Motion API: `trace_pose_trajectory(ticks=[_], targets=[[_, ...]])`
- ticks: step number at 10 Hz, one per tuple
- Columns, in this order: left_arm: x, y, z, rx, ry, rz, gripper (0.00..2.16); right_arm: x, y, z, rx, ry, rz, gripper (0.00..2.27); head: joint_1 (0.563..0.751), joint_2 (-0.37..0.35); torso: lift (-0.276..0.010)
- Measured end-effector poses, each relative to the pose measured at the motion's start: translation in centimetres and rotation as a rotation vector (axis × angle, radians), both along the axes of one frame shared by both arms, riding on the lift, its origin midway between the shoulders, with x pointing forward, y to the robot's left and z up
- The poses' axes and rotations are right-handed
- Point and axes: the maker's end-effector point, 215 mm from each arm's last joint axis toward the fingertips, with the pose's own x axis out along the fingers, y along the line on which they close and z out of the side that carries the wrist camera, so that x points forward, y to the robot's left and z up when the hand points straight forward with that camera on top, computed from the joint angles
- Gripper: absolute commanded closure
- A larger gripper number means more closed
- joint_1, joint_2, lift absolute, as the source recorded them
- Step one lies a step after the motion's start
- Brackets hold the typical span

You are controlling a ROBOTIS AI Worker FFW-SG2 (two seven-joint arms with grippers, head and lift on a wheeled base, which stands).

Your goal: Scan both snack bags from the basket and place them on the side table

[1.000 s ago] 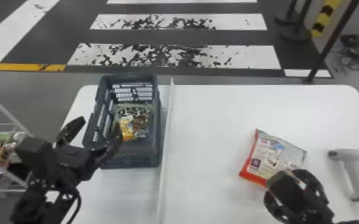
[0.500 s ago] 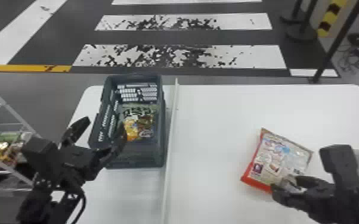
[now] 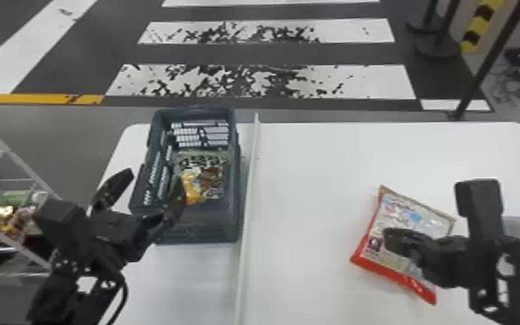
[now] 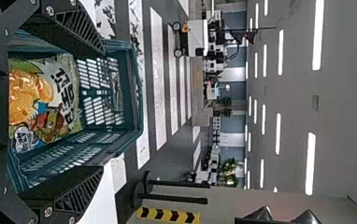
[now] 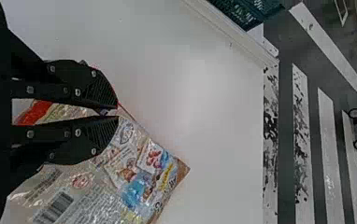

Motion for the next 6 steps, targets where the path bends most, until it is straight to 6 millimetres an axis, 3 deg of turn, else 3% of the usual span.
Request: trace_pose_trajectory(ticks=[3,6], targets=[[0.0,0.0,0.0,0.0,0.001,0.002,0.14,0.9,3.8,-3.8,-0.015,0.06,0.057,2.25,0.695,0.17,-0.075],[0.0,0.1,-0.3,0.0,0.006,0.004,0.14,0.6,4.2,-5.2,-0.046,0.084,0.072,2.25,0.695,0.18,-0.075]])
